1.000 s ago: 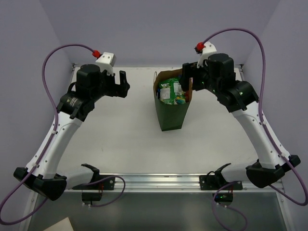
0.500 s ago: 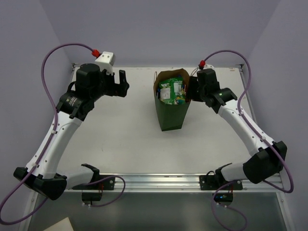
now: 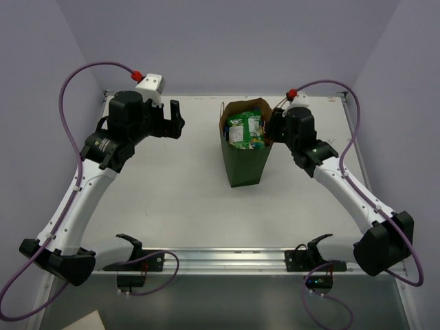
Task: Take the snacks out of the paper bag
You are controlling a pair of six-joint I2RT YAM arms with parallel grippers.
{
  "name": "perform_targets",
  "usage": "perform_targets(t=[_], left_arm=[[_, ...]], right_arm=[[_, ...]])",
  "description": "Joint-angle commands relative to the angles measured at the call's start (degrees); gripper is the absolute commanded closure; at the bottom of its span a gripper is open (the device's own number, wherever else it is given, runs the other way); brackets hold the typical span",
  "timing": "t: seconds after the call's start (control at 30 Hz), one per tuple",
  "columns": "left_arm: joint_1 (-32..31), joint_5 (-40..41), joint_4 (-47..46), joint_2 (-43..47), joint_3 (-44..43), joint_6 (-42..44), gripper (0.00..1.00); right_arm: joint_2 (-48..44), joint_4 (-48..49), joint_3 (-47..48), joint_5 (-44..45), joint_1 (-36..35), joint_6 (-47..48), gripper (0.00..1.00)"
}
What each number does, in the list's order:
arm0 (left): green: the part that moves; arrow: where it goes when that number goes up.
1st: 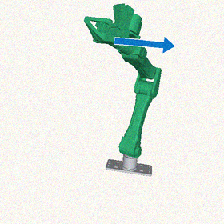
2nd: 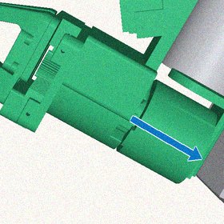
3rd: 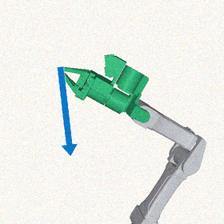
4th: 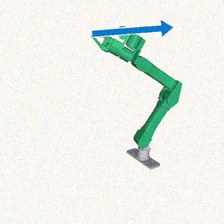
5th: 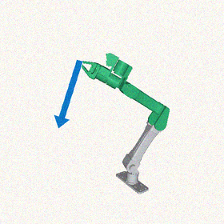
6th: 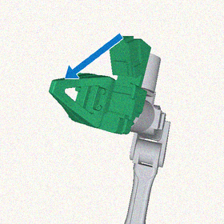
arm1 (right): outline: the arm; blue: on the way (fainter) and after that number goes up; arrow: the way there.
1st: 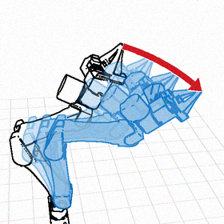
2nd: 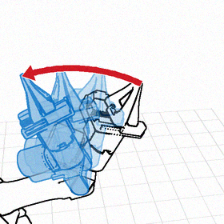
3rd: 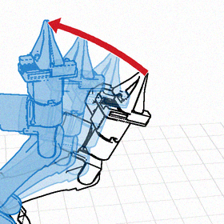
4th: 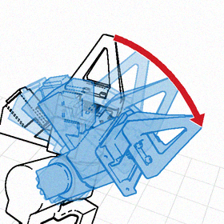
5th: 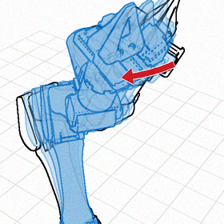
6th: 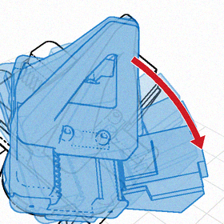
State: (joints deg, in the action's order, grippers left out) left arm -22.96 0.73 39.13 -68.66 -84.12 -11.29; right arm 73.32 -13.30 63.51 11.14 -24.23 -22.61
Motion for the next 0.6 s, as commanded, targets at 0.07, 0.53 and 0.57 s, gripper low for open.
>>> perform_targets(t=[0.07, 0.53, 0.57], left_arm=[[-0.2, -0.5, -0.5, 0.1, -1.0, 0.9, 0.04], [-0.6, -11.5, 0.2, -3.0, -8.6, -3.6, 0.08], [-1.0, -12.3, 0.2, -4.1, -10.1, -4.2, 0.08]], right_arm=[[1.7, 5.3, 2.8, 2.1, -0.1, 3.2, 0.63], [-2.1, 3.7, 12.2, 7.2, -0.1, 19.6, 1.00], [-2.7, 3.8, 12.8, 7.2, -0.3, 21.0, 1.00]])
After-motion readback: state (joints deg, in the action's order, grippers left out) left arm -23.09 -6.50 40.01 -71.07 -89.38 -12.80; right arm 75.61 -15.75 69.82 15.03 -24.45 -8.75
